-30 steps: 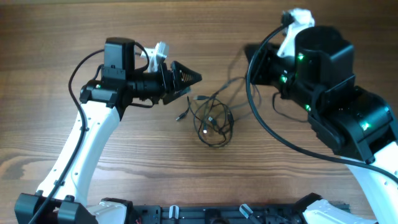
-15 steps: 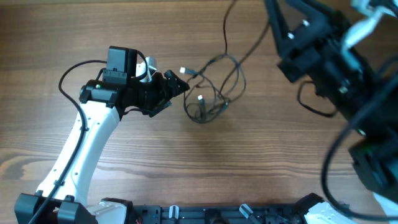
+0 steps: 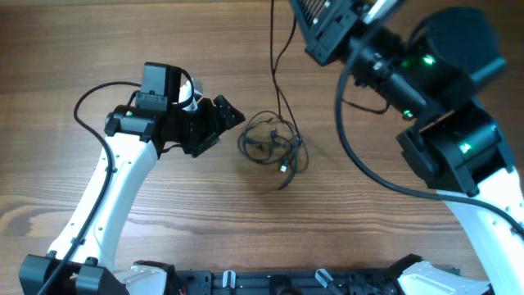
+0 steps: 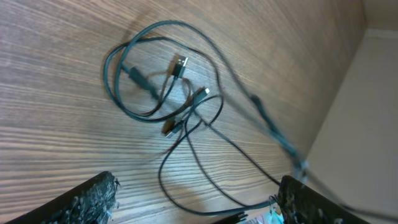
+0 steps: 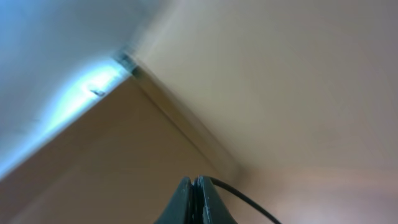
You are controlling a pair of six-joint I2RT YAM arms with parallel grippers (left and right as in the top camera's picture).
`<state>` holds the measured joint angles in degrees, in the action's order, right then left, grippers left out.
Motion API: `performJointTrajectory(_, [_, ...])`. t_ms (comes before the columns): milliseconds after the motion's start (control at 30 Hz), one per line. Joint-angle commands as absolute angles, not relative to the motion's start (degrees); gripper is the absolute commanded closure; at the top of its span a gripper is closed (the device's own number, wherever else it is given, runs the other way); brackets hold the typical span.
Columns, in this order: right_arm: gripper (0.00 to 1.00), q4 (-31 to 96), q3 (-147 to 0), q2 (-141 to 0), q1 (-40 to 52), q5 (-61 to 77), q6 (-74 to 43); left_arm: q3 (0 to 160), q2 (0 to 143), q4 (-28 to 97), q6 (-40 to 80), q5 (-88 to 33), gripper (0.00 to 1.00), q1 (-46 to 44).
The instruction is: Untangle cables
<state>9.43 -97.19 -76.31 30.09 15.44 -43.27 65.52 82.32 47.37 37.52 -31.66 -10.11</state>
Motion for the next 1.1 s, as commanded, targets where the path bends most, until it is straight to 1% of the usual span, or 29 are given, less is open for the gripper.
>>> performJointTrajectory(0, [0.96,5.0,-103.6,-73.0,29.0,17.1,-41.3,65.5,82.6,47.4,36.6,-29.7,0.12,-9.8])
performJointTrajectory(100, [0.95,6.2,-106.1,-72.2,28.9,13.0,-36.7,65.5,82.6,47.4,36.6,-28.7,0.12,-9.8])
performJointTrajectory(167, [0.96,13.1,-106.1,-71.8,28.9,6.5,-33.4,65.5,82.6,47.4,36.6,-28.0,0.12,-9.8])
performJointTrajectory(233, [0.95,23.6,-106.0,-72.6,28.9,-3.6,-31.3,65.5,82.6,47.3,36.6,-27.9,0.12,-9.8])
performJointTrajectory(300, [0.96,36.1,-106.0,-74.8,28.9,-15.2,-32.9,65.5,82.6,47.2,36.6,-27.9,0.12,-9.8])
performJointTrajectory(333, [0.96,42.3,-106.0,-76.2,28.9,-19.8,-35.6,65.5,82.6,47.2,36.6,-27.9,0.12,-9.8])
performJointTrajectory(400, [0.96,51.3,-106.0,-79.1,28.9,-25.5,-42.4,65.5,82.6,47.2,36.6,-27.9,0.12,-9.8])
performJointTrajectory(433, [0.96,53.6,-106.0,-80.3,28.9,-26.9,-44.2,65.5,82.6,47.2,36.6,-27.9,0.12,-9.8])
performJointTrajectory(500, [0.96,53.7,-106.0,-81.3,28.9,-27.0,-43.7,65.5,82.6,47.2,36.6,-27.9,0.11,-9.8])
performJointTrajectory(633, [0.96,47.4,-106.2,-80.4,28.9,-31.7,-38.9,65.5,82.6,47.7,36.6,-27.9,0.11,-9.8])
performJointTrajectory(800, [0.96,35.8,-107.2,-75.4,28.3,-45.1,-31.0,65.5,82.6,47.6,36.6,-26.3,0.12,-9.8])
performJointTrajectory(900, [0.95,30.0,-110.4,-73.8,26.7,-45.1,-24.8,65.5,82.6,47.6,36.6,-25.1,0.11,-9.8])
performJointTrajectory(933, [0.95,28.8,-113.7,-73.8,26.1,-45.1,-22.8,65.5,82.6,47.6,36.6,-25.2,0.11,-9.8])
performJointTrajectory(1067, [0.96,26.3,-122.3,-74.4,26.1,-44.0,-20.5,65.5,82.6,47.4,36.6,-25.2,0.11,-9.8])
